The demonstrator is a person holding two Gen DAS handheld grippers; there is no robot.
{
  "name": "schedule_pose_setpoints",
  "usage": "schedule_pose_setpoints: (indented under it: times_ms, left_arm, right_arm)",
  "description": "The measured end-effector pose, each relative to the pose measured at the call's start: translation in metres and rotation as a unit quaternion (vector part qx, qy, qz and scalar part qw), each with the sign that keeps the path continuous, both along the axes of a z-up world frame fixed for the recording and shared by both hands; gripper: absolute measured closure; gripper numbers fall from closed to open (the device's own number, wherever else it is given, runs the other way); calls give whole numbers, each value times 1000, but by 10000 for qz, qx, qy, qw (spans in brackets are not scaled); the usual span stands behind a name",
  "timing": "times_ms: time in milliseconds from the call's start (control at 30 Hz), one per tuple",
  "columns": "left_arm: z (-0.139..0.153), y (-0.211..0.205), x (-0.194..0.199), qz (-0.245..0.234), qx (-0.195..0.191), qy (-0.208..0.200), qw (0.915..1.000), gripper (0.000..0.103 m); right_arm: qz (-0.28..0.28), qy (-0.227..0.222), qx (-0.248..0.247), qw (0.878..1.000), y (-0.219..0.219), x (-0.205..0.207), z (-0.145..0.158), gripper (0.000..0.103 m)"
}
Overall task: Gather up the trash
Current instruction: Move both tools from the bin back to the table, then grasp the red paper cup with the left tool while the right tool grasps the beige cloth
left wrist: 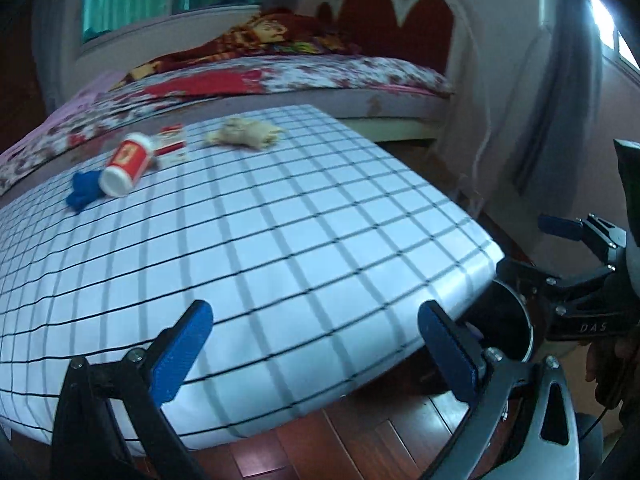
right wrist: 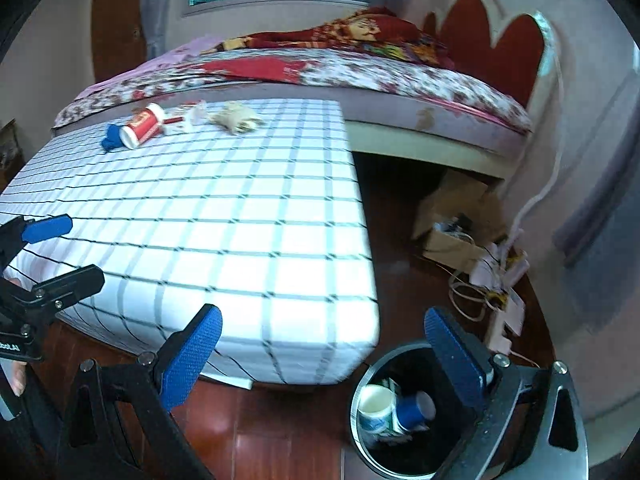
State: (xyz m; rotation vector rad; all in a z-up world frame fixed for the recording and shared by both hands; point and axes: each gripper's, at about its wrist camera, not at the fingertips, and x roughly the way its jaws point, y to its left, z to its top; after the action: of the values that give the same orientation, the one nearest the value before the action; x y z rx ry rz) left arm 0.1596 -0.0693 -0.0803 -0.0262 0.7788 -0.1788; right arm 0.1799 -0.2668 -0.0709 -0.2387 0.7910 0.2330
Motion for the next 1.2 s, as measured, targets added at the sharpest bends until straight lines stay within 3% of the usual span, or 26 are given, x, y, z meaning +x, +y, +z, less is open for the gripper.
schedule_pose_setpoints:
  times_ms: [400,667,733,800,867,1033,1200]
  left_arm:
    - [-2,98,19,825,188,-8,9964,1]
    - [-2,161,88,1249,443,85,9911,2]
    - [-2,173,106,1350,395,35,9900,7]
    - [-5,184,128,1375,258,60,9902,20]
    - [-9,191,145,1405,227,98,9898,23]
    - [-14,199,183,1436,285,11,9892,23]
    - [-23,200,213,1306,385,133,9906,23]
  right_arm:
    - [637,42,-14,9980,96,52,6,1]
    - [835,-61,105,9964,151,137,5,1]
    - [924,162,124,9955,160,160,-2,1]
    - [883,306,-48,9956,167,181,-10,1]
    - [878,385,-40,9954,171,207,-17,1]
    - [873,357,-155,9954,179,254,-27,1]
    - [852,456,-93,9953,183,288,-35,9]
